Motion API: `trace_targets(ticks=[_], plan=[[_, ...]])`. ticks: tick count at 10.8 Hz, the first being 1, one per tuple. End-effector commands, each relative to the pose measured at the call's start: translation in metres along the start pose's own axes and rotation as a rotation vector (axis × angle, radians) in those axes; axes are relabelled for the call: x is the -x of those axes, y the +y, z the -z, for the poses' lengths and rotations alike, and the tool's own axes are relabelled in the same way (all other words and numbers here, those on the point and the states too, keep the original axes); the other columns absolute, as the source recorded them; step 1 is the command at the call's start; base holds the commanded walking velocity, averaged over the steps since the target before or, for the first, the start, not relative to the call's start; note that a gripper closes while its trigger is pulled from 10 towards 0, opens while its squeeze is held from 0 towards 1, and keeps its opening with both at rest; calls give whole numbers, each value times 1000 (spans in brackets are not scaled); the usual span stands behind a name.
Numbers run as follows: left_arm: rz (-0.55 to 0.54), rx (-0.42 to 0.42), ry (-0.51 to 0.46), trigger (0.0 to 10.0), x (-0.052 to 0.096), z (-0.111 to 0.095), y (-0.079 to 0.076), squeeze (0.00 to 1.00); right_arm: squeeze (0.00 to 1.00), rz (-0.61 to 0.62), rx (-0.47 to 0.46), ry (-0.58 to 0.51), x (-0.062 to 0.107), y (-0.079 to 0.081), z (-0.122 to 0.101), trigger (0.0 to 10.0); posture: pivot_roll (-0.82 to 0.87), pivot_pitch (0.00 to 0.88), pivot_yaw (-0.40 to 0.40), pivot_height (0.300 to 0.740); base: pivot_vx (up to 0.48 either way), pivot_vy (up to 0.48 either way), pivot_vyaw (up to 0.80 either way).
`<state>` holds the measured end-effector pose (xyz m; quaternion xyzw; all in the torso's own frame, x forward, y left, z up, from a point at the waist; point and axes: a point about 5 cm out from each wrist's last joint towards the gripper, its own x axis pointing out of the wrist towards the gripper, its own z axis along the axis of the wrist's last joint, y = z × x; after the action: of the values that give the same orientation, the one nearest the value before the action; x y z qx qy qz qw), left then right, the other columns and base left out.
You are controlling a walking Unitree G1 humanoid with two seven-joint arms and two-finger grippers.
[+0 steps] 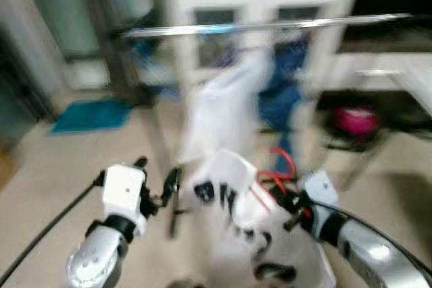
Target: Hang hanger
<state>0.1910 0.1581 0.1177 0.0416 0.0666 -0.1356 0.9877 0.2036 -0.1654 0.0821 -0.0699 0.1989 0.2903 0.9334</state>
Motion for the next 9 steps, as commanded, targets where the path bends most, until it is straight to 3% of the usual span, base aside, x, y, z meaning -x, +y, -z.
trace_targets(ticks=[1,3,4,6,7,9], plan=[[-7,-16,7,10000,-1,1,3,0,0,12,3,-26,-1,-1,-7,10000,-58,0,75,740,0,-405,0],[-35,25,16,10000,-4,2,8,0,0,110,-13,-16,-2,-11,-6,10000,-60,0,76,740,0,0,0],[-34,5,-4,10000,-7,-1,9,0,0,156,-21,-37,-3,-17,-10,10000,-59,0,74,740,0,0,0],[-19,2,-35,10000,-15,-6,13,0,0,267,-37,-114,-8,-29,-25,10000,-55,0,70,740,0,0,-631],[-27,8,-53,10000,-19,-10,17,0,0,298,-28,-152,-12,-33,-35,10000,-54,0,70,740,289,0,-800],[-24,-13,-57,10000,-24,-13,19,0,0,383,-32,-203,-18,-42,-48,10000,-49,0,69,740,311,0,0]])
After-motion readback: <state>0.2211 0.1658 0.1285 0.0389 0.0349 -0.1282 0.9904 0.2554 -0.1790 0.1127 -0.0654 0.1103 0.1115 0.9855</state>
